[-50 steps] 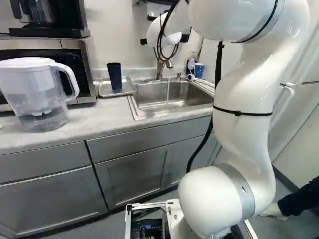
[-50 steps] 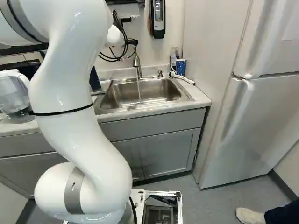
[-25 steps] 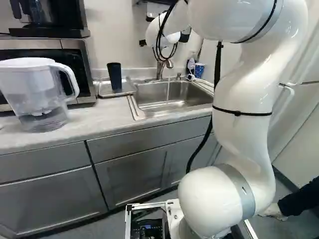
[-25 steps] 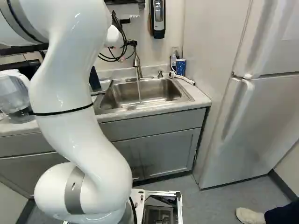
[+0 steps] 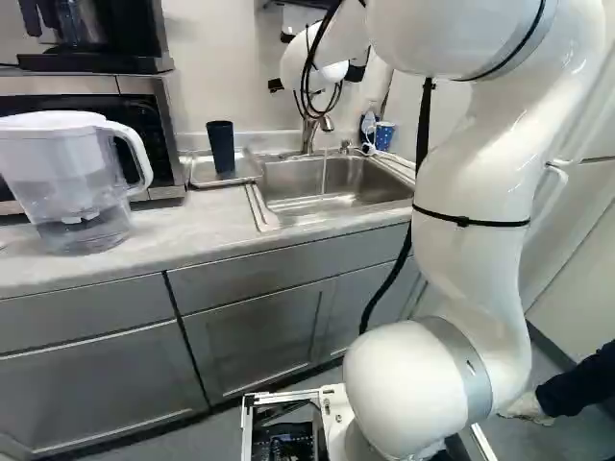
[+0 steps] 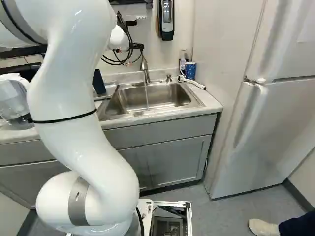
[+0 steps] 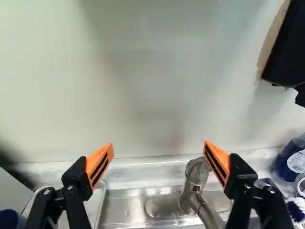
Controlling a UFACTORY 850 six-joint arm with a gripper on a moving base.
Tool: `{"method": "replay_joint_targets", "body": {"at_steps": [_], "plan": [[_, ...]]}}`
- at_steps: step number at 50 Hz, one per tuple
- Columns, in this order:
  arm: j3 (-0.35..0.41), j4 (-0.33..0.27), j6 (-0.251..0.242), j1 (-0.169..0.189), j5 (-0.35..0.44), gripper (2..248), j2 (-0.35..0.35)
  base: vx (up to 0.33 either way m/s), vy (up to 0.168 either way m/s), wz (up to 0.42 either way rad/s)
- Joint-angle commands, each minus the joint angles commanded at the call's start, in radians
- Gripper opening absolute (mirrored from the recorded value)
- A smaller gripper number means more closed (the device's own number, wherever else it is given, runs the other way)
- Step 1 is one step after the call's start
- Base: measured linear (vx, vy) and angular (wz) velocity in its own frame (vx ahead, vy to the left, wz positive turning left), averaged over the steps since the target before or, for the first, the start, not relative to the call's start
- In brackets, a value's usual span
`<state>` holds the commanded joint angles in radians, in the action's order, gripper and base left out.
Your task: Rinse the cup and place it in the tray
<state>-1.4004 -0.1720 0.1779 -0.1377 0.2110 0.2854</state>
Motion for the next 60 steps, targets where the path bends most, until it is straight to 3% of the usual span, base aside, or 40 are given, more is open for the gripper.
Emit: {"method": "replay_joint_targets", "body": {"at_steps": [60], "plan": [[0.053,0.000,0.000,-0.003,-0.038,247,-0.047,0.000,0.000,0.000]]}}
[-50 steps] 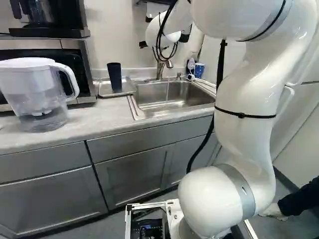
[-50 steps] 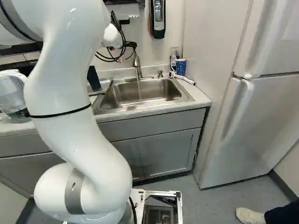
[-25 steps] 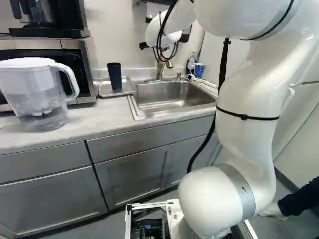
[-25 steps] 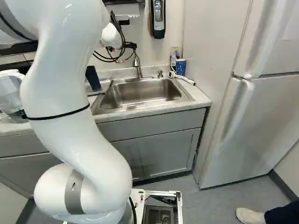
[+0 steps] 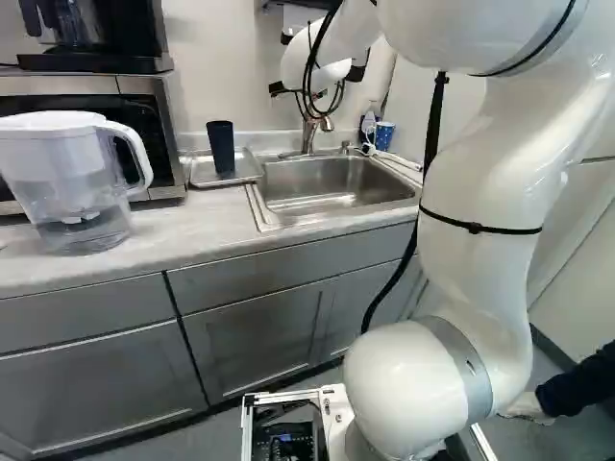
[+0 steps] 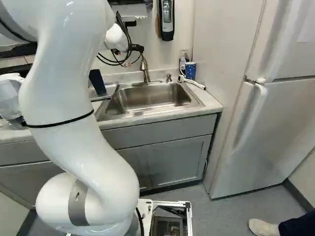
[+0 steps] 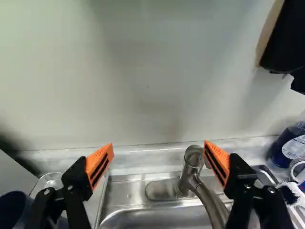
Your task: Rinse the cup and place it in the tray
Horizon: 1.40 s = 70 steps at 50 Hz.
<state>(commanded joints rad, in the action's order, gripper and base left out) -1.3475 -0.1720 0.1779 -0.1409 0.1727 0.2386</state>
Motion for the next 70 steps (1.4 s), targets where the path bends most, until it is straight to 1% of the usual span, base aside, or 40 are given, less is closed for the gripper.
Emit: {"method": "replay_joint_targets", "body": {"at_steps": [7,14,36,70], "plan": [[0.004,0.000,0.000,0.000,0.013,247,-0.004,0.000,0.000,0.000],[0.029,0.000,0.000,0.005,0.013,247,-0.026,0.000,0.000,0.000],[0.147,0.000,0.000,0.034,0.013,247,-0.136,0.000,0.000,0.000],[0.320,0.000,0.000,0.091,0.013,247,-0.307,0.000,0.000,0.000]]}}
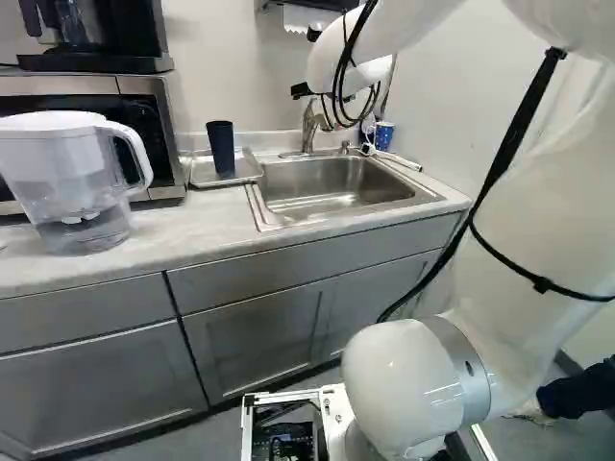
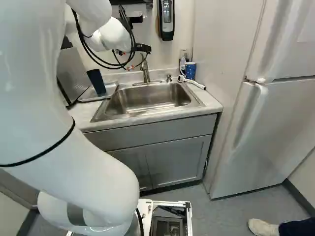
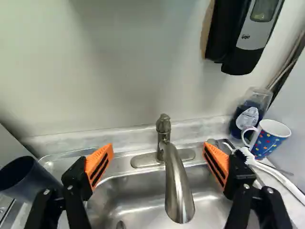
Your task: Rinse the cup and place it in the tray
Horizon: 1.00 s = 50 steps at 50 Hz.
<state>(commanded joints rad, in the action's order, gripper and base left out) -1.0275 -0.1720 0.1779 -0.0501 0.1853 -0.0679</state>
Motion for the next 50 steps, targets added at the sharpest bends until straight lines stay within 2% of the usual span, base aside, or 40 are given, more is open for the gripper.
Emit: {"method": "replay_joint_targets", "body": {"at_steps": [15,21,50], "plan": [[0.071,0.000,0.000,0.018,-0.022,247,-0.075,0.000,0.000,0.000],[0.077,0.000,0.000,0.019,-0.053,247,-0.081,0.000,0.000,0.000],[0.077,-0.038,0.000,0.019,-0.337,247,-0.081,0.000,0.000,0.000]]}}
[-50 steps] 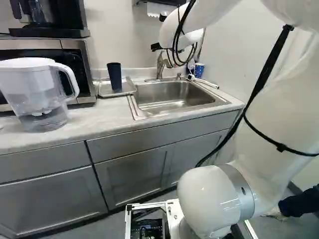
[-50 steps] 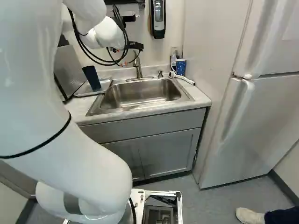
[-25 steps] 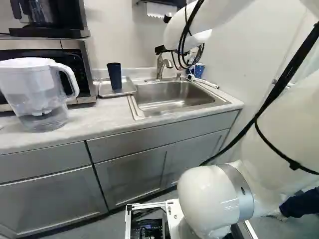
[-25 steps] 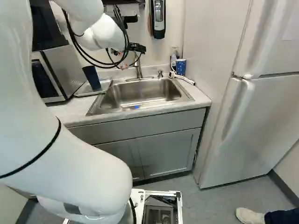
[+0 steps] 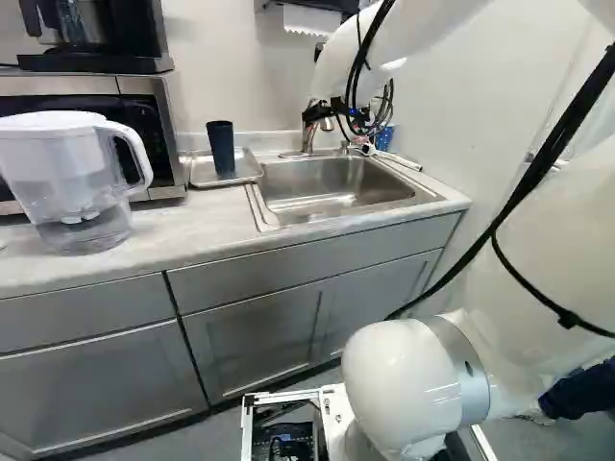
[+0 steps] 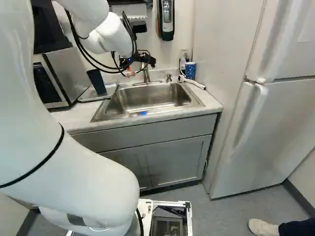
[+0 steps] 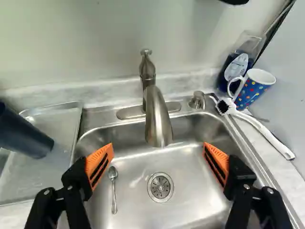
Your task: Rinse the cup and place it in the tray
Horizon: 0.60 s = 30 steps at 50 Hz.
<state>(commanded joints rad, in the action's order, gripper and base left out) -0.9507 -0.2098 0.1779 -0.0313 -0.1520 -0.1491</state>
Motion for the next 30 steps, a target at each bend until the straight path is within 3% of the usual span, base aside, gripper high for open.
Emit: {"method": "replay_joint_targets", "body": {"at_steps": [21,30], "plan": [[0.000,-0.004,0.000,0.000,-0.221,247,0.000,0.000,0.000,0.000],[0.000,-0.004,0.000,0.000,-0.222,247,0.000,0.000,0.000,0.000]]}}
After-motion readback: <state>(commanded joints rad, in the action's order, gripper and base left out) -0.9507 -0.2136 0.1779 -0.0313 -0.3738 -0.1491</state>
